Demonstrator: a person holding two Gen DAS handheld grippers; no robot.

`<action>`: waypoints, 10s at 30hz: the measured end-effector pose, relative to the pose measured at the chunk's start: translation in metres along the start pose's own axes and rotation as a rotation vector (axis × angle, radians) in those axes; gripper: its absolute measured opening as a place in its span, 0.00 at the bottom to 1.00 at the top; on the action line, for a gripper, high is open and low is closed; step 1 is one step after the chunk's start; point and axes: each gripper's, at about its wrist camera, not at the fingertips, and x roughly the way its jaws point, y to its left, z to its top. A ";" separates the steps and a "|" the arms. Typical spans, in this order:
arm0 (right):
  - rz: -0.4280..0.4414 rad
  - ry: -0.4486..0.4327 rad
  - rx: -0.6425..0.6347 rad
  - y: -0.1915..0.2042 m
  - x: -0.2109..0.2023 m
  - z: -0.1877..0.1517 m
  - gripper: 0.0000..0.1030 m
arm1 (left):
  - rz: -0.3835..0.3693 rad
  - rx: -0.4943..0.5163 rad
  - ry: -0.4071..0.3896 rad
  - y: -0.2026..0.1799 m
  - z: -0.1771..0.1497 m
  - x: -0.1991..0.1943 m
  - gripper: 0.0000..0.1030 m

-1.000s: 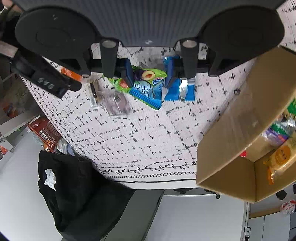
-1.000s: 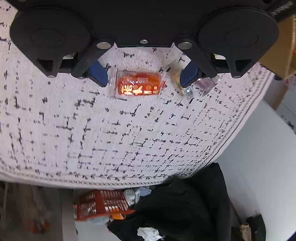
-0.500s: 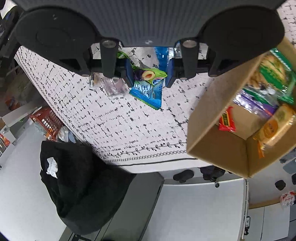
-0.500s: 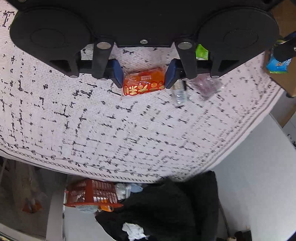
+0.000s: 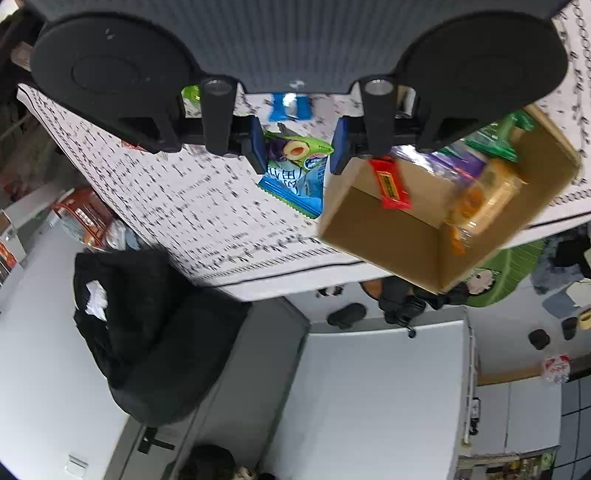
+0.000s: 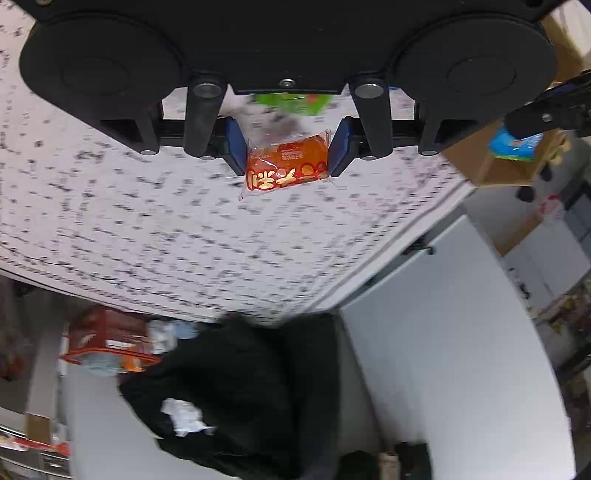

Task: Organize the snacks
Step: 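Carry the blue packet with the left tool while the right tool carries the orange packet into the box, then move both open tools back over the remaining snacks, then grasp the blue twin bars with the left tool while the right tool grasps the clear plastic packet, then carry the blue bars with the left tool while the right tool carries the clear packet toward the box, then open the left tool over the box while the right tool releases the clear packet inside, then move both open tools back toward the green candy and pink packet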

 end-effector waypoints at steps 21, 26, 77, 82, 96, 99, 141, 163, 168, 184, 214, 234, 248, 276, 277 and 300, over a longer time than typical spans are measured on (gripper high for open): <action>0.188 -0.081 -0.109 0.097 -0.036 0.000 0.45 | 0.094 -0.081 -0.080 0.076 0.040 -0.034 0.35; 0.221 -0.091 -0.106 0.115 -0.036 0.000 0.45 | 0.095 -0.099 -0.090 0.093 0.050 -0.041 0.35; 0.178 -0.013 -0.051 0.100 -0.039 -0.002 0.92 | 0.048 -0.117 0.019 0.103 0.060 -0.041 1.00; 0.147 -0.010 -0.031 0.081 -0.046 0.000 0.97 | 0.034 -0.103 0.007 0.091 0.055 -0.049 1.00; 0.092 0.002 -0.044 0.039 -0.065 0.000 1.00 | 0.037 -0.059 0.013 0.056 0.043 -0.059 1.00; 0.084 0.006 -0.035 0.029 -0.067 0.000 1.00 | 0.038 -0.038 0.017 0.047 0.039 -0.059 1.00; 0.020 0.104 0.100 -0.064 -0.018 -0.010 0.73 | -0.052 -0.018 0.151 -0.028 -0.041 0.038 0.73; -0.005 0.191 -0.021 -0.058 0.045 -0.016 0.49 | 0.072 -0.076 0.186 -0.025 -0.069 0.099 0.39; -0.019 0.173 -0.029 -0.056 0.051 -0.014 0.48 | 0.072 -0.073 0.180 -0.024 -0.066 0.101 0.31; -0.045 0.159 -0.068 -0.046 0.050 -0.009 0.19 | -0.017 -0.068 0.140 -0.028 -0.049 0.072 0.30; 0.137 -0.001 -0.137 0.023 -0.019 0.007 0.19 | 0.024 -0.042 -0.053 -0.006 0.012 -0.020 0.30; 0.219 -0.016 -0.153 0.071 -0.030 0.001 0.19 | 0.126 -0.112 -0.101 0.056 0.031 -0.050 0.30; 0.253 -0.001 -0.220 0.110 -0.021 -0.008 0.19 | 0.114 -0.142 -0.063 0.088 0.035 -0.032 0.30; 0.257 0.048 -0.272 0.145 0.003 -0.022 0.37 | 0.093 -0.203 0.048 0.124 0.054 0.001 0.51; 0.250 0.048 -0.260 0.143 0.003 -0.020 0.38 | 0.096 -0.200 0.047 0.123 0.054 0.000 0.53; 0.116 0.057 -0.061 0.035 -0.016 0.003 0.67 | 0.072 -0.111 0.037 0.064 0.044 -0.017 0.87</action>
